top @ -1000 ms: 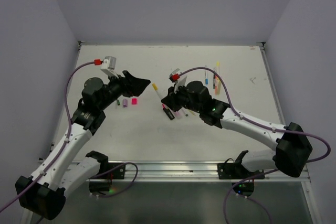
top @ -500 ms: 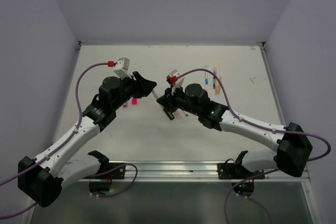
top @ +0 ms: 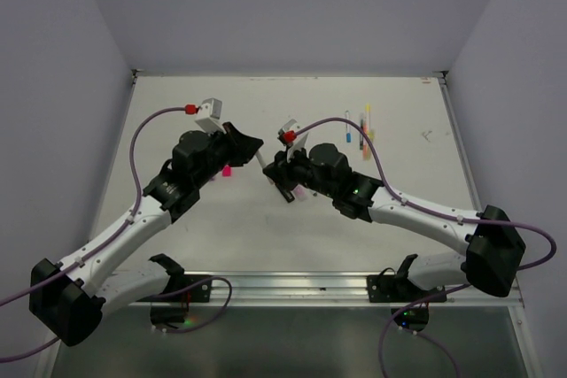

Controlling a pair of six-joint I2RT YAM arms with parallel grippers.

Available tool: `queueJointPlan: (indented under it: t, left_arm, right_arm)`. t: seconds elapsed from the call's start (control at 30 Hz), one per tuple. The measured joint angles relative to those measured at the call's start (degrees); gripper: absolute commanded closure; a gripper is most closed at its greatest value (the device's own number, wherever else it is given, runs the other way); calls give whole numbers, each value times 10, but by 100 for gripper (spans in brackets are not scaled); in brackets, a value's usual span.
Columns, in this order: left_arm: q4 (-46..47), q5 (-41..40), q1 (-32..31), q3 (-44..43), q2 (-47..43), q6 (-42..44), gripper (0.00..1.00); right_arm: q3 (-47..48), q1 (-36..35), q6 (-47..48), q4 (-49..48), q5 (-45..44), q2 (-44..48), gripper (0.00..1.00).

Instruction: Open the pen caps

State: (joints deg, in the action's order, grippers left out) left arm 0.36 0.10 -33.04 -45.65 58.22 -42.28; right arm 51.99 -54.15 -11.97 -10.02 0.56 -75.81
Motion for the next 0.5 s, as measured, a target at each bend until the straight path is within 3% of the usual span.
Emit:
queueJointPlan:
  t: [0.07, 0.2, 0.5]
  left_arm:
    - [2, 0, 0, 0, -1, 0, 100]
    - [2, 3, 0, 0, -4, 1, 100]
    - [23, 25, 0, 24, -33, 10, 100]
  right_arm:
    - [0, -1, -3, -3, 0, 0, 61]
    - [0, -2, -9, -6, 5, -3, 47]
    - [10, -2, -11, -12, 8, -32, 48]
